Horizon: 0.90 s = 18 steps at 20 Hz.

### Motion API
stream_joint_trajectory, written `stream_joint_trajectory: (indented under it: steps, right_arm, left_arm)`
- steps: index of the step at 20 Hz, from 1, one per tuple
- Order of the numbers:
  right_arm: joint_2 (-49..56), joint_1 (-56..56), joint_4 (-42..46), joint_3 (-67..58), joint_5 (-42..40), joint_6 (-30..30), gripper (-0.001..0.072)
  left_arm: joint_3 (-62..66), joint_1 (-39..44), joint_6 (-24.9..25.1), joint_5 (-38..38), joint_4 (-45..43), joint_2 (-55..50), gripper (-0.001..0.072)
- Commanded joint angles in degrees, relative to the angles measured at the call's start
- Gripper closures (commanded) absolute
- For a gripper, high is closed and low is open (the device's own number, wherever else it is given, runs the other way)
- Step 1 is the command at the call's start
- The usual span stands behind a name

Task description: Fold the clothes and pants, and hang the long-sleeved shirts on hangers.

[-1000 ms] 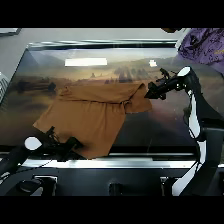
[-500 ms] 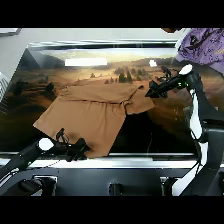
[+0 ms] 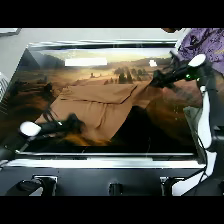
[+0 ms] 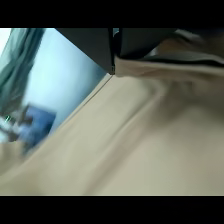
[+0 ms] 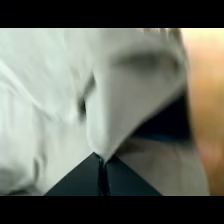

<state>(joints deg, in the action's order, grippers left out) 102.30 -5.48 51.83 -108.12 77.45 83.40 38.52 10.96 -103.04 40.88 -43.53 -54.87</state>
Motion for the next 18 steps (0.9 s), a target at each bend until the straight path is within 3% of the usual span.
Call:
stream_joint_trajectory:
  steps: [1, 6, 11, 15, 18]
  right_arm:
    - [-10.4, 0.0, 1.9, -0.9, -10.7, -1.7, 0.0688]
    - [-32.3, 0.0, 12.0, -0.9, -21.7, 1.3, 0.0688]
    - [-51.8, 0.0, 22.6, -0.9, -25.6, 4.5, 0.0688]
    - [-57.4, 0.0, 22.3, -0.9, -24.3, 4.7, 0.0688]
    - [-55.1, 0.0, 21.7, -0.9, -24.0, 6.8, 0.0688]
  left_arm:
    - [16.9, -9.3, 5.6, 6.9, -11.1, 4.3, 0.0694]
    - [42.7, -16.5, 5.5, 13.4, -25.7, 13.1, 0.0693]
    - [51.2, -17.8, 1.9, 18.2, -32.4, 22.6, 0.0694]
    - [51.1, -17.8, -2.6, 20.3, -35.3, 26.8, 0.0693]
    - [49.7, -17.8, -4.2, 20.3, -36.1, 24.5, 0.0694]
